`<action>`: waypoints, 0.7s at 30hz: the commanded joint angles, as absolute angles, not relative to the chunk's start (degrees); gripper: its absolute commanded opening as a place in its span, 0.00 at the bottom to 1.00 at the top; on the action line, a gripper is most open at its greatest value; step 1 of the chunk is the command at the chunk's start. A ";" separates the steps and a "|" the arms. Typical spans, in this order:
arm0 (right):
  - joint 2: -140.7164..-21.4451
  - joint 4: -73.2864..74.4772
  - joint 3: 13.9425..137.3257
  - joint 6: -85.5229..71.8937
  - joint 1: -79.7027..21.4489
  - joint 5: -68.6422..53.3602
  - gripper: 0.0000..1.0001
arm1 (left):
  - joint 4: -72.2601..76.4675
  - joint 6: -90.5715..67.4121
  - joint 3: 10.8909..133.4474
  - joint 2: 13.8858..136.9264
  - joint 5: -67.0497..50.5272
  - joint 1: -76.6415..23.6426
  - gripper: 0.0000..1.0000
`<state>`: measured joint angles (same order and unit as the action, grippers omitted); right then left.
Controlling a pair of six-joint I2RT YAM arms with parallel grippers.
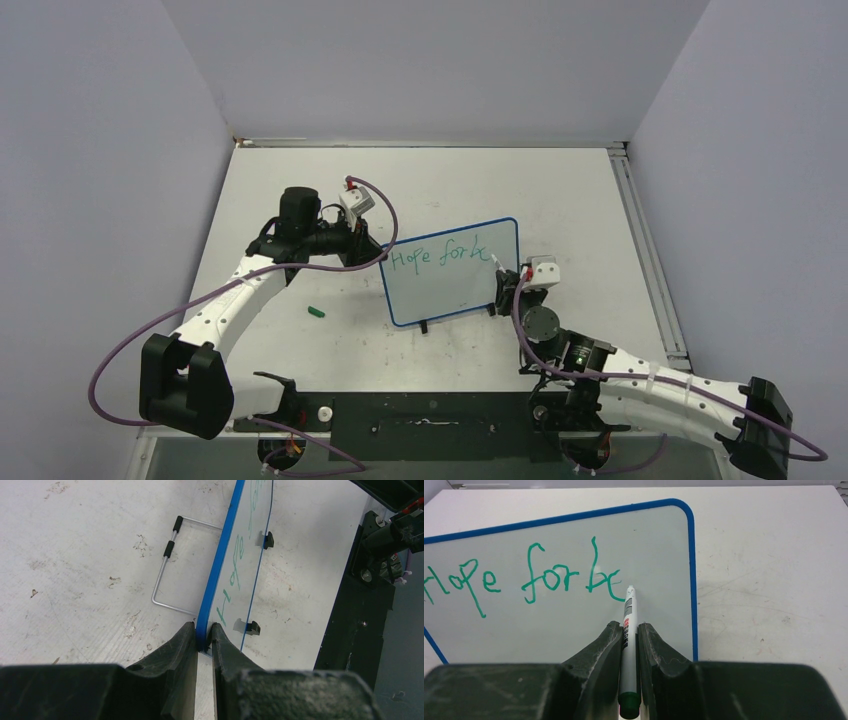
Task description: Write a sentence on the whiteboard
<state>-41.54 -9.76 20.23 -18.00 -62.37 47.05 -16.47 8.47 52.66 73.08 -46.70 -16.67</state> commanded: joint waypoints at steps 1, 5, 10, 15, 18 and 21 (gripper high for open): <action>-40.00 -13.56 20.74 -15.17 -63.10 44.50 0.05 | -19.58 10.98 53.26 74.14 -44.89 -16.71 0.00; -42.08 -16.39 20.85 -13.84 -63.10 43.49 0.05 | -19.65 10.99 53.28 74.10 -44.88 -16.70 0.00; -43.76 -18.61 20.86 -12.87 -63.11 42.98 0.05 | -19.66 10.94 53.27 74.26 -44.88 -16.70 0.00; -45.00 -19.80 20.88 -12.29 -63.02 42.63 0.05 | -19.63 10.99 53.32 74.21 -44.85 -16.74 0.00; -45.85 -19.88 21.09 -12.26 -62.99 42.99 0.05 | -19.66 10.99 53.34 74.26 -44.89 -16.70 0.00; -46.24 -19.09 21.18 -12.57 -62.94 43.91 0.05 | -19.65 10.99 53.32 74.24 -44.89 -16.70 0.00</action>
<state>-45.71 -17.06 20.21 -12.82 -62.72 43.05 -16.47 8.47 52.66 73.10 -46.70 -16.67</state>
